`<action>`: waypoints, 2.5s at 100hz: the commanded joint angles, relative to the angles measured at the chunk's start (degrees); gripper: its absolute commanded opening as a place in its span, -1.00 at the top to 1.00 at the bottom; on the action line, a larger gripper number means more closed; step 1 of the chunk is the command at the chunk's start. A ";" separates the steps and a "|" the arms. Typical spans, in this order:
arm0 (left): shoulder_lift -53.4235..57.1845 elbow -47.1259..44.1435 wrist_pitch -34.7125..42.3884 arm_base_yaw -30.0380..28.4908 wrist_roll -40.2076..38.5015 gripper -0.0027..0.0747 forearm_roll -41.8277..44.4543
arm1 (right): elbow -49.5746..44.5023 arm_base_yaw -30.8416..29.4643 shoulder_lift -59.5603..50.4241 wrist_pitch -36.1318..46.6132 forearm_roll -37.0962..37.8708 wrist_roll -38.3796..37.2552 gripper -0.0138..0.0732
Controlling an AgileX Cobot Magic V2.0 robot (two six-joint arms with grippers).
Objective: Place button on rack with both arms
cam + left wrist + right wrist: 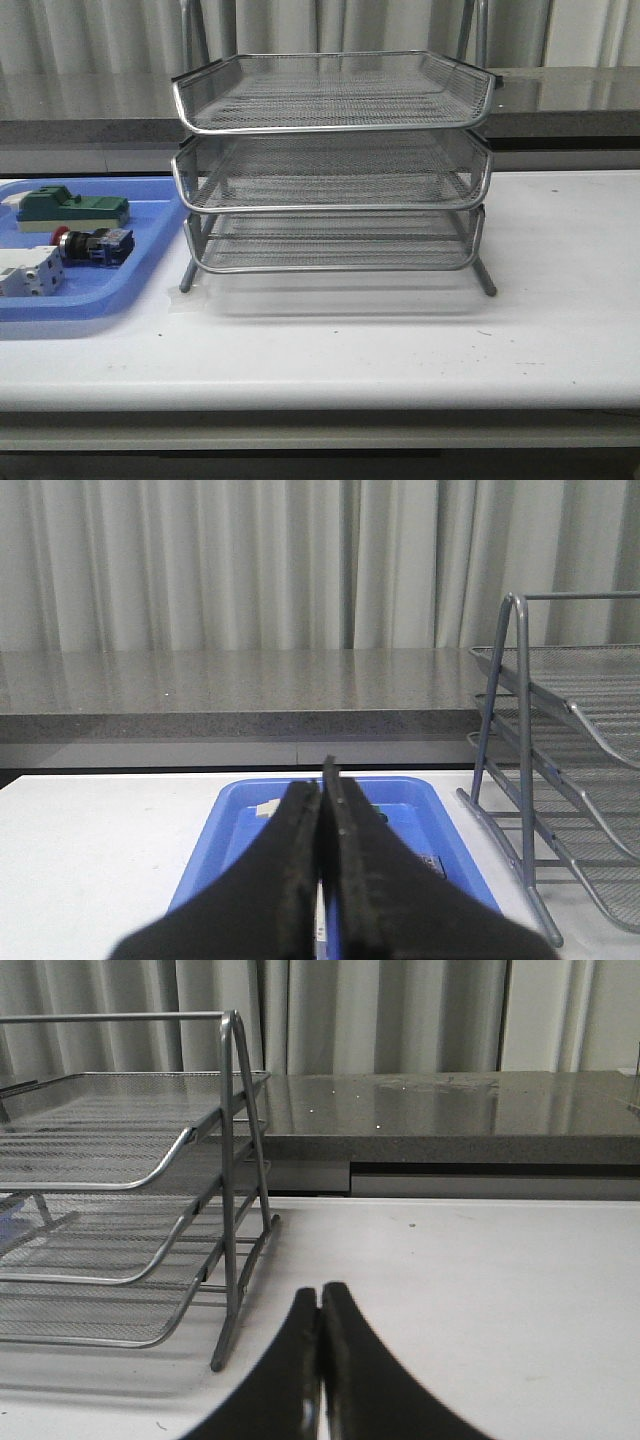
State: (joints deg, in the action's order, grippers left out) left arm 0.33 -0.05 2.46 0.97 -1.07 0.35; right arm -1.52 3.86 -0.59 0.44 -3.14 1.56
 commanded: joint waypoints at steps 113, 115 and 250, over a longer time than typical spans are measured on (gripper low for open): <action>1.79 -2.75 4.21 -0.15 -0.46 0.98 -0.35 | 41.26 -0.28 45.52 -37.46 -35.67 0.35 0.82; 1.79 -2.75 4.21 -0.15 -0.46 0.98 -0.35 | 41.26 -0.22 46.07 -37.18 -36.38 0.49 0.81; 1.79 -2.75 4.21 -0.15 -0.46 0.98 -0.35 | 51.89 0.08 93.33 -32.52 -88.38 47.49 -0.19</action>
State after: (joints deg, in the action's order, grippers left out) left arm 0.33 -0.05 2.46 0.97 -1.07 0.35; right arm 47.36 3.97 92.95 -28.79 -89.27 47.93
